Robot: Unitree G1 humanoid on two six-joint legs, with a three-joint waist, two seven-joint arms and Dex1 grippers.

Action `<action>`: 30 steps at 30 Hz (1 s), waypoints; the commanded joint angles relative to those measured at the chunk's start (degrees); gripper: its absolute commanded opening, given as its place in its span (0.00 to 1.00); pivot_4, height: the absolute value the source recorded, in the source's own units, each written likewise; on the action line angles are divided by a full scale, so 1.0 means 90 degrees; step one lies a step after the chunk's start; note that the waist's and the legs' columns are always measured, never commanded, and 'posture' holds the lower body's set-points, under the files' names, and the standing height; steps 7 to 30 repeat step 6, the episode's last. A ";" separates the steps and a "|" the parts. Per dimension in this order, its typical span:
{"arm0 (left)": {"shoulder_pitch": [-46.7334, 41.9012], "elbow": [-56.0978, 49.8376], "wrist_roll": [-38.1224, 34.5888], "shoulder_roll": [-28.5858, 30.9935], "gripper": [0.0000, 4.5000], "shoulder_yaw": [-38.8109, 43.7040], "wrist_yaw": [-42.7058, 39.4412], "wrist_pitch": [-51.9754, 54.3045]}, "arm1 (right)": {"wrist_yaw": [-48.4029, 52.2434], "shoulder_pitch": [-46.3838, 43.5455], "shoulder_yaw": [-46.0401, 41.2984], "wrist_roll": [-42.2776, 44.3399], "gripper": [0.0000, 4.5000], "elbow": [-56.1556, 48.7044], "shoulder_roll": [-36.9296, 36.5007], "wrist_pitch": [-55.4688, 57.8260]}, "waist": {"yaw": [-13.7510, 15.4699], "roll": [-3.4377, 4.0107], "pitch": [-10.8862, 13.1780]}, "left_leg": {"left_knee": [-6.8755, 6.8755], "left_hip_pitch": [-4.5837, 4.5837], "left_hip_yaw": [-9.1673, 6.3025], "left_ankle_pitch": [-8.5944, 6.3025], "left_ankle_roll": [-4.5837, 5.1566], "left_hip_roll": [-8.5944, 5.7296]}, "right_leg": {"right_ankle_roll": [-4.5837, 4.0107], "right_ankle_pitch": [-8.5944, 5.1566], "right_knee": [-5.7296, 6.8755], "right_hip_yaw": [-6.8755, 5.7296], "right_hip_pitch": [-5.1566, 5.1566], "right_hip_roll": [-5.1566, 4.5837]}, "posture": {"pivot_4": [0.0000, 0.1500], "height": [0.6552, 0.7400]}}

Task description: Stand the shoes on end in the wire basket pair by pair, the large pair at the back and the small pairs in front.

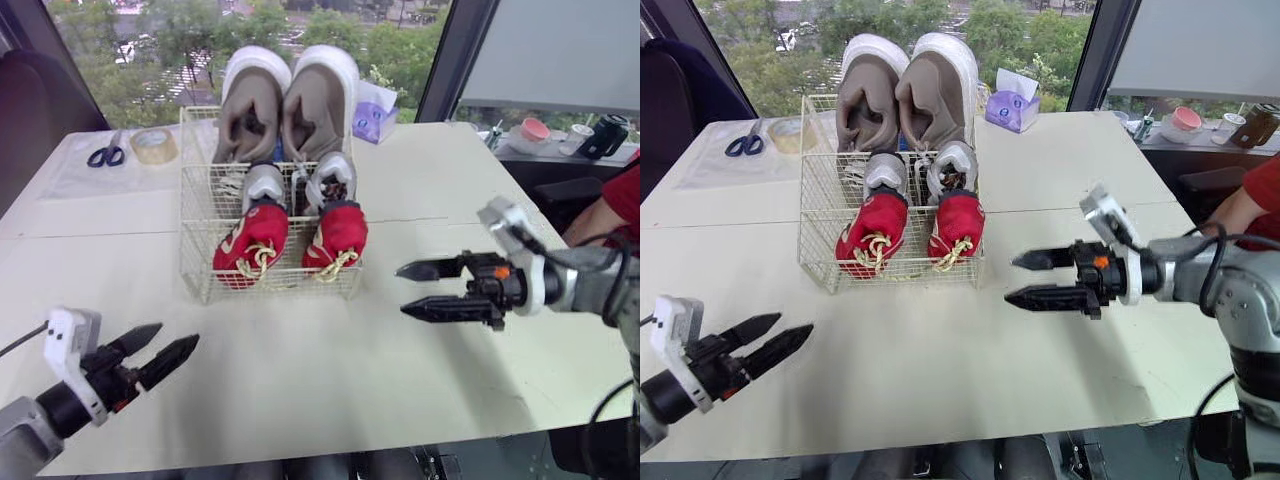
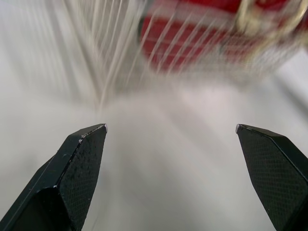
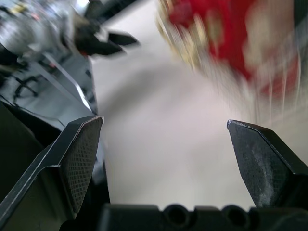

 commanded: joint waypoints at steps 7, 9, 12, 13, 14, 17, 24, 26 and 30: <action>-0.0227 0.0145 0.0089 0.0251 0.99 0.0133 -0.0582 0.0073 | -0.0110 0.0341 -0.0113 -0.0098 1.00 -0.0291 0.0002 -0.0372 | 0.0001 0.0003 0.0002 | 0.0000 -0.0008 0.0002 -0.0024 -0.0004 0.0007 | -0.0018 0.0009 -0.0002 0.0001 -0.0013 0.0009 | 1.00 1.00; -0.0227 0.0145 0.0089 0.0251 0.99 0.0133 -0.0582 0.0073 | -0.0110 0.0341 -0.0113 -0.0098 1.00 -0.0291 0.0002 -0.0372 | 0.0001 0.0003 0.0002 | 0.0000 -0.0008 0.0002 -0.0024 -0.0004 0.0007 | -0.0018 0.0009 -0.0002 0.0001 -0.0013 0.0009 | 1.00 1.00; -0.0227 0.0145 0.0089 0.0251 0.99 0.0133 -0.0582 0.0073 | -0.0110 0.0341 -0.0113 -0.0098 1.00 -0.0291 0.0002 -0.0372 | 0.0001 0.0003 0.0002 | 0.0000 -0.0008 0.0002 -0.0024 -0.0004 0.0007 | -0.0018 0.0009 -0.0002 0.0001 -0.0013 0.0009 | 1.00 1.00; -0.0227 0.0145 0.0089 0.0251 0.99 0.0133 -0.0582 0.0073 | -0.0110 0.0341 -0.0113 -0.0098 1.00 -0.0291 0.0002 -0.0372 | 0.0001 0.0003 0.0002 | 0.0000 -0.0008 0.0002 -0.0024 -0.0004 0.0007 | -0.0018 0.0009 -0.0002 0.0001 -0.0013 0.0009 | 1.00 1.00; -0.0227 0.0145 0.0089 0.0251 0.99 0.0133 -0.0582 0.0073 | -0.0110 0.0341 -0.0113 -0.0098 1.00 -0.0291 0.0002 -0.0372 | 0.0001 0.0003 0.0002 | 0.0000 -0.0008 0.0002 -0.0024 -0.0004 0.0007 | -0.0018 0.0009 -0.0002 0.0001 -0.0013 0.0009 | 1.00 1.00; -0.0227 0.0145 0.0089 0.0251 0.99 0.0133 -0.0582 0.0073 | -0.0110 0.0341 -0.0113 -0.0098 1.00 -0.0291 0.0002 -0.0372 | 0.0001 0.0003 0.0002 | 0.0000 -0.0008 0.0002 -0.0024 -0.0004 0.0007 | -0.0018 0.0009 -0.0002 0.0001 -0.0013 0.0009 | 1.00 1.00; -0.0227 0.0145 0.0089 0.0251 0.99 0.0133 -0.0582 0.0073 | -0.0110 0.0341 -0.0113 -0.0098 1.00 -0.0291 0.0002 -0.0372 | 0.0001 0.0003 0.0002 | 0.0000 -0.0008 0.0002 -0.0024 -0.0004 0.0007 | -0.0018 0.0009 -0.0002 0.0001 -0.0013 0.0009 | 1.00 1.00; -0.0227 0.0145 0.0089 0.0251 0.99 0.0133 -0.0582 0.0073 | -0.0110 0.0341 -0.0113 -0.0098 1.00 -0.0291 0.0002 -0.0372 | 0.0001 0.0003 0.0002 | 0.0000 -0.0008 0.0002 -0.0024 -0.0004 0.0007 | -0.0018 0.0009 -0.0002 0.0001 -0.0013 0.0009 | 1.00 1.00; -0.0227 0.0145 0.0089 0.0251 0.99 0.0133 -0.0582 0.0073 | -0.0110 0.0341 -0.0113 -0.0098 1.00 -0.0291 0.0002 -0.0372 | 0.0001 0.0003 0.0002 | 0.0000 -0.0008 0.0002 -0.0024 -0.0004 0.0007 | -0.0018 0.0009 -0.0002 0.0001 -0.0013 0.0009 | 1.00 1.00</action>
